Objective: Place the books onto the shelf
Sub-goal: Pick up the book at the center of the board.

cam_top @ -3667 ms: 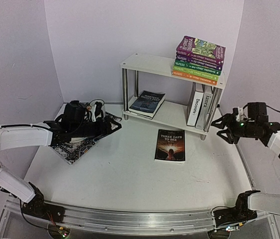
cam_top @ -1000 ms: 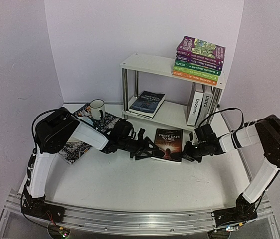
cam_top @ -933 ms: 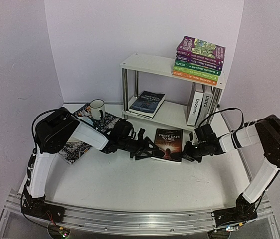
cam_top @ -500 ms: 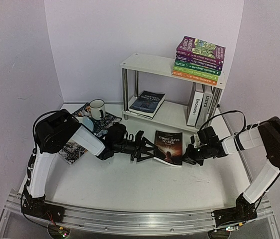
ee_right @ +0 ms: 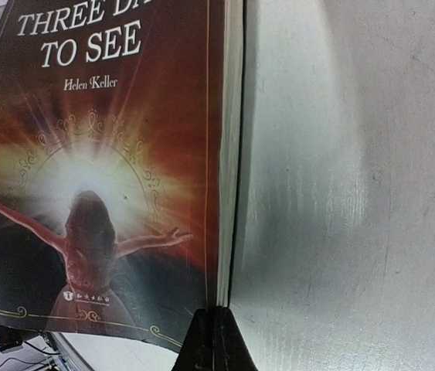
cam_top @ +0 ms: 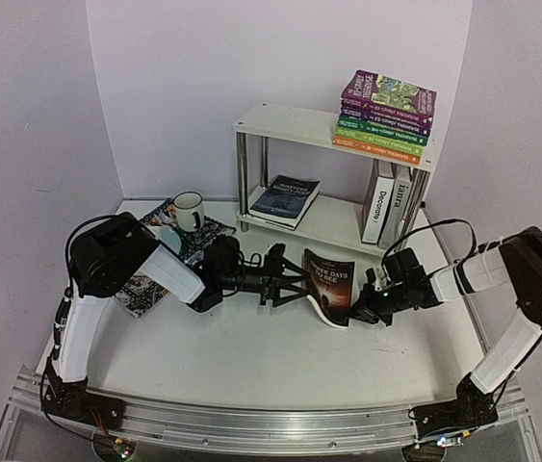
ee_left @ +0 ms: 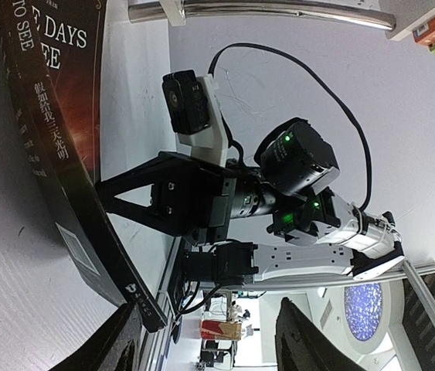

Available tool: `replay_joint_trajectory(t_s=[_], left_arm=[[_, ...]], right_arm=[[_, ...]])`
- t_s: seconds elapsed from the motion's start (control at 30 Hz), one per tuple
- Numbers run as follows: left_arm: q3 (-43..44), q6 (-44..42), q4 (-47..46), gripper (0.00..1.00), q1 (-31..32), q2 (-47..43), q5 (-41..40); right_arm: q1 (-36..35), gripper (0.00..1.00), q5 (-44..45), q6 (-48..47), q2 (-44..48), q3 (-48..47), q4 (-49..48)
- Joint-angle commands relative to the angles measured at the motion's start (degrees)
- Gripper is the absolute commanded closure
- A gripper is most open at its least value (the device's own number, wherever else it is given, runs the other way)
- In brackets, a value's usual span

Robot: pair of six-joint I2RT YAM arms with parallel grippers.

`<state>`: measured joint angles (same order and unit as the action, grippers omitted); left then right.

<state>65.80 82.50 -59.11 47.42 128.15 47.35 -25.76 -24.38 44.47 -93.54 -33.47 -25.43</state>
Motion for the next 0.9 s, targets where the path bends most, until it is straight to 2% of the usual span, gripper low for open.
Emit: replay_joint_trajectory(t_s=[0.0, 0.53, 0.77, 0.87], left_arm=[[0.14, 0.74, -2.26, 0.39, 2.32, 3.18, 0.08], [-0.02, 0.39, -0.58, 0.37, 3.28, 6.53, -2.03], [1.04, -5.05, 8.39, 0.54, 3.23, 4.33, -3.84], [1.77, -9.63, 15.64, 0.70, 3.21, 2.76, -5.75]], right_arm=[[-1.96, 1.00, -7.59, -0.39, 0.10, 0.77, 0.74], [-2.33, 1.00, -7.05, -1.04, -0.35, 0.01, 1.79], [-2.36, 1.00, -6.64, -1.65, -0.10, -0.72, 3.04], [-2.35, 1.00, -5.89, -2.03, 0.60, -0.94, 4.01]])
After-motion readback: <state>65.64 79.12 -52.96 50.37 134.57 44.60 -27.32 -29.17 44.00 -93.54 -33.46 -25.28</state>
